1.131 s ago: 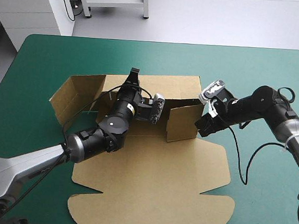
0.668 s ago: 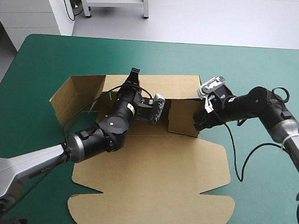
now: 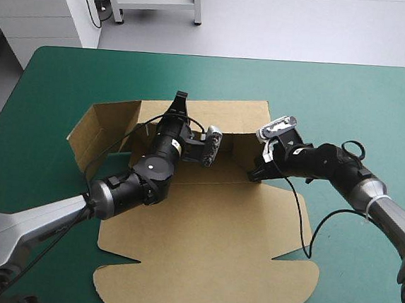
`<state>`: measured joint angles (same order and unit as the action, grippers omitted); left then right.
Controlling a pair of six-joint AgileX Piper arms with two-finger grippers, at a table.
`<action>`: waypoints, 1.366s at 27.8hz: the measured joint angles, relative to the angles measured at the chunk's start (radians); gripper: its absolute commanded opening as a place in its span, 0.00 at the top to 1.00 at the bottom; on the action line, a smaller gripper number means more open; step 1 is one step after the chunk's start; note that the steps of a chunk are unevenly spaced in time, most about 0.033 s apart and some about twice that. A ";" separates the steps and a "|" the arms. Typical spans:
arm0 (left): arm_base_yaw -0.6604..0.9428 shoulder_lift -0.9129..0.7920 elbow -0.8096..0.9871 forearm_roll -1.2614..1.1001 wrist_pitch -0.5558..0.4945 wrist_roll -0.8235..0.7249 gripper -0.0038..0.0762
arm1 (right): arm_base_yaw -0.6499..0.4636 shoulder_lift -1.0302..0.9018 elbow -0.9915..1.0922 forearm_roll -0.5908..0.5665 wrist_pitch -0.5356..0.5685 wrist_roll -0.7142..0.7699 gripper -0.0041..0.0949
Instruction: Fold the box
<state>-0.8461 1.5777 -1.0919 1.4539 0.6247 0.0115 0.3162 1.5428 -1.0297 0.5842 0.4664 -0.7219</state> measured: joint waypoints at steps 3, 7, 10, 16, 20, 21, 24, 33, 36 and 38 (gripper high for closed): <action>0.004 0.000 0.000 -0.003 0.001 0.000 0.96 | 0.030 0.001 0.030 0.079 -0.106 -0.103 0.69; 0.007 0.000 0.000 -0.008 0.024 0.000 0.96 | 0.074 0.012 0.041 0.088 -0.200 -0.142 0.70; 0.008 0.000 0.000 -0.009 0.034 0.000 0.96 | 0.092 0.023 0.043 0.100 -0.251 -0.148 0.70; 0.009 0.000 0.000 -0.010 0.040 0.000 0.96 | 0.113 0.044 0.045 0.117 -0.300 -0.176 0.68; 0.009 0.000 0.000 -0.010 0.040 0.003 0.96 | 0.114 0.047 0.045 0.137 -0.301 -0.191 0.54; 0.009 0.000 0.000 -0.010 0.040 0.004 0.96 | 0.115 0.047 0.045 0.142 -0.301 -0.200 0.51; 0.010 0.000 0.000 -0.011 0.038 0.004 0.96 | 0.119 0.050 0.045 0.173 -0.312 -0.224 0.51; 0.010 0.000 0.000 -0.011 0.037 0.005 0.96 | 0.124 0.061 0.047 0.313 -0.414 -0.249 0.97; 0.010 0.000 0.000 -0.015 0.041 0.005 0.96 | 0.122 0.064 0.049 0.318 -0.425 -0.248 0.97; 0.010 0.000 0.000 -0.015 0.041 0.005 0.96 | 0.122 0.064 0.048 0.320 -0.428 -0.248 0.97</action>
<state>-0.8363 1.5777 -1.0919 1.4391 0.6661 0.0170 0.4385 1.6073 -0.9812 0.9040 0.0386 -0.9700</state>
